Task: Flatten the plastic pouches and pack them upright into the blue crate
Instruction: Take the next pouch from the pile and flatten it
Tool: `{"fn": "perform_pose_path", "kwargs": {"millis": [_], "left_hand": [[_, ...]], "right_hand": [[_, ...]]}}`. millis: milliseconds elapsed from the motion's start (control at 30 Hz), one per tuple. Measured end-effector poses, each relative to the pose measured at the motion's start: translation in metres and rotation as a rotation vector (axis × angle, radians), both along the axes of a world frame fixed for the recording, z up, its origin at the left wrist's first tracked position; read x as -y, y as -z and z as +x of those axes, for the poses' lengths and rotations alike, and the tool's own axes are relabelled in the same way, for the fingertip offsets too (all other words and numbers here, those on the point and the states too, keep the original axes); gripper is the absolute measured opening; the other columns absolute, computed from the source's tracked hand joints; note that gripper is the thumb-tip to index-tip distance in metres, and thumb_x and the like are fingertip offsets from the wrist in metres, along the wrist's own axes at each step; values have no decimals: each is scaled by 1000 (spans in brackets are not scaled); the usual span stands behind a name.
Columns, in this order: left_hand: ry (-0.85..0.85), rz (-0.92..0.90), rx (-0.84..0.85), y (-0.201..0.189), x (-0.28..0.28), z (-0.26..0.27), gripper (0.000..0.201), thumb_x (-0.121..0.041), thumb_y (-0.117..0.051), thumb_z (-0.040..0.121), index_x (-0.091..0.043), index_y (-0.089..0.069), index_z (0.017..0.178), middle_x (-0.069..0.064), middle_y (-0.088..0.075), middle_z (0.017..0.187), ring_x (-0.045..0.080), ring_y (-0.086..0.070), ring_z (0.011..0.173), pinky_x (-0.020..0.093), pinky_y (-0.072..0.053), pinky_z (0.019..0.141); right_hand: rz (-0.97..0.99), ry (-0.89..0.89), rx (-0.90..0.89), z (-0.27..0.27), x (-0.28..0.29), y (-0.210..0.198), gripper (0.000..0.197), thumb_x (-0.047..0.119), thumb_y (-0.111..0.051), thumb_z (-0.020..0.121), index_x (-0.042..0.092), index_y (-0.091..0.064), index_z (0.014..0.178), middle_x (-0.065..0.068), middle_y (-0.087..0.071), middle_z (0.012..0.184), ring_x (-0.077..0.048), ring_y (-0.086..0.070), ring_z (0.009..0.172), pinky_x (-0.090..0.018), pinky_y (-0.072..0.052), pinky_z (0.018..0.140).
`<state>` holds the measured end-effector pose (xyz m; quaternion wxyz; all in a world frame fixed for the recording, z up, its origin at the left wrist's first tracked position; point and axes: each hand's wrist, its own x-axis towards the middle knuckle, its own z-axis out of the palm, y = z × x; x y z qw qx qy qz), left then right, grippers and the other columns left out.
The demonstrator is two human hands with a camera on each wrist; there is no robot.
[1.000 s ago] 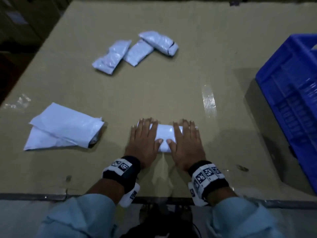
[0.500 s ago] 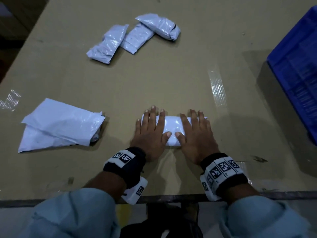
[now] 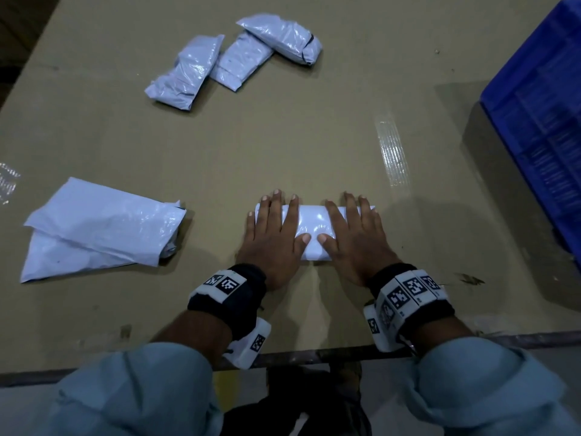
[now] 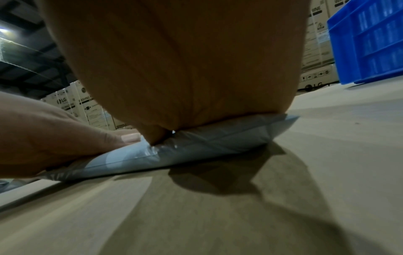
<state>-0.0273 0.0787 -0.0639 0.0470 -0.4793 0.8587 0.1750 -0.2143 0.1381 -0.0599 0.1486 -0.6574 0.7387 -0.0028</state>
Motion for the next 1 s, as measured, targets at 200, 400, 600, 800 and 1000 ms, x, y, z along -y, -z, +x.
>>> {"fn": "perform_pose_path", "kwargs": {"millis": [200, 400, 600, 800, 1000], "left_hand": [[-8, 27, -43, -6, 1, 1, 64, -51, -19, 107, -30, 5, 163, 7, 16, 170, 27, 14, 156, 49, 3, 125], [-15, 31, -40, -6, 1, 0, 62, -49, -19, 108, -32, 3, 163, 6, 18, 169, 26, 17, 156, 48, 4, 126], [-17, 31, -14, -5, 2, -1, 63, -49, -21, 107, -31, 0, 163, 7, 18, 169, 26, 17, 156, 46, 6, 126], [19, -77, 9, -2, 1, -3, 74, -53, -6, 97, -20, -9, 163, 18, 10, 169, 32, 8, 157, 44, 4, 126], [136, -75, -76, 2, 1, -4, 70, -45, -10, 101, -12, -12, 163, 22, 7, 168, 37, 2, 157, 53, -16, 125]], "right_hand": [[-65, -8, -27, 3, -3, 2, 80, 60, -5, 94, 22, -13, 164, -22, -4, 168, -46, -7, 153, -56, -10, 122], [-107, -15, -32, 5, -5, 4, 70, 54, -11, 98, 28, -20, 163, -24, -7, 167, -50, -10, 152, -59, -13, 121], [-94, -14, -33, 6, -6, 0, 69, 54, -11, 97, 32, -23, 162, -21, -7, 169, -48, -8, 153, -57, -12, 123], [-146, 12, -68, 15, -7, 1, 63, 47, -23, 102, 20, -37, 158, -26, -17, 165, -50, -14, 152, -60, -18, 122], [-147, 4, -63, 30, -11, -3, 66, 33, -27, 102, 12, -15, 163, -17, -8, 169, -37, -10, 156, -50, -18, 125]]}}
